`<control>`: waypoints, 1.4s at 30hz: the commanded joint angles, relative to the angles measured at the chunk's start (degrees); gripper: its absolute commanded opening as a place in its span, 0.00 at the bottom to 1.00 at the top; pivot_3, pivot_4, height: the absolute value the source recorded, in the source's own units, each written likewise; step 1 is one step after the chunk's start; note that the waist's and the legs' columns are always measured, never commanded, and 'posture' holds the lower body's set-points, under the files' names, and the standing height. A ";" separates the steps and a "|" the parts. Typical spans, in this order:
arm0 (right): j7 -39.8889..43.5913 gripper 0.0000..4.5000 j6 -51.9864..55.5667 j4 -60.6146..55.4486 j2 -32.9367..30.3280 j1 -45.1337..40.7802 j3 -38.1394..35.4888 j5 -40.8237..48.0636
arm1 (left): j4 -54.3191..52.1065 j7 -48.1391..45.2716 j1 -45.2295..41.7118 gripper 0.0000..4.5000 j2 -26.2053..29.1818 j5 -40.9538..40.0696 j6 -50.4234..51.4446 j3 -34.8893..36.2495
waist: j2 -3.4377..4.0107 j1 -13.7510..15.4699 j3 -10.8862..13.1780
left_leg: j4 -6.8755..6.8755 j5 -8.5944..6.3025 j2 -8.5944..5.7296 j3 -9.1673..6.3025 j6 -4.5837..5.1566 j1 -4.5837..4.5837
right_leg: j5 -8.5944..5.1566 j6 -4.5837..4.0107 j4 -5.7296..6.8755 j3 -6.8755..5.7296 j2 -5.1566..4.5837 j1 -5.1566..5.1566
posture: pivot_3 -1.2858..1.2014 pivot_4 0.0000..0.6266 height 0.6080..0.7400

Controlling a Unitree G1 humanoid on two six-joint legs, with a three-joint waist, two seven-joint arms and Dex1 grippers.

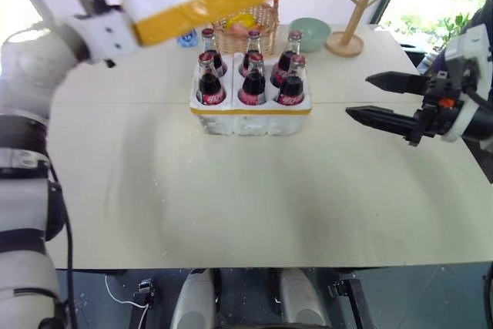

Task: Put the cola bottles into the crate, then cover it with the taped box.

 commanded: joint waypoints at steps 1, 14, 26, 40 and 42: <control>-1.87 1.00 0.67 -1.25 -0.26 -0.39 -3.60 2.20 | -2.19 7.99 -0.91 0.08 1.20 7.71 -1.66 -2.47 | 0.00 0.01 0.00 | 0.00 0.00 -0.02 0.00 0.00 0.00 | 0.00 0.00 0.00 0.01 -0.01 0.00 | 0.52 0.24 1.00; -5.62 1.00 0.73 -3.52 -0.12 1.85 -5.54 5.23 | 2.29 24.68 -5.20 0.08 -1.15 22.85 -1.27 -11.62 | -0.01 0.90 -0.04 | 0.01 0.00 -0.08 -0.04 0.00 0.07 | 0.00 0.01 -0.01 0.01 -0.03 0.11 | 0.52 0.24 1.00; -6.03 1.00 0.35 -4.53 -0.57 3.69 -6.21 5.83 | 2.25 27.41 -6.00 0.08 -1.04 23.00 -3.63 -11.91 | -0.02 1.33 -0.04 | 0.03 0.00 -0.11 -0.06 0.00 0.06 | 0.00 0.01 -0.04 0.01 -0.05 0.14 | 0.52 0.24 1.00; -6.37 1.00 -0.15 -4.13 -0.05 3.40 -5.70 6.01 | 4.20 28.50 -4.85 0.08 0.31 26.67 -0.34 -13.36 | -0.01 1.11 -0.04 | 0.02 0.00 -0.11 -0.06 0.00 0.08 | 0.00 0.01 -0.03 0.01 -0.04 0.14 | 0.52 0.24 1.00; -6.37 1.00 -0.19 -4.00 -0.04 3.20 -5.39 5.92 | 6.25 29.32 -5.03 0.08 -0.46 26.24 2.63 -13.11 | -0.01 1.08 -0.04 | 0.02 0.00 -0.10 -0.06 0.00 0.09 | 0.00 0.01 -0.02 0.01 -0.02 0.14 | 0.52 0.24 1.00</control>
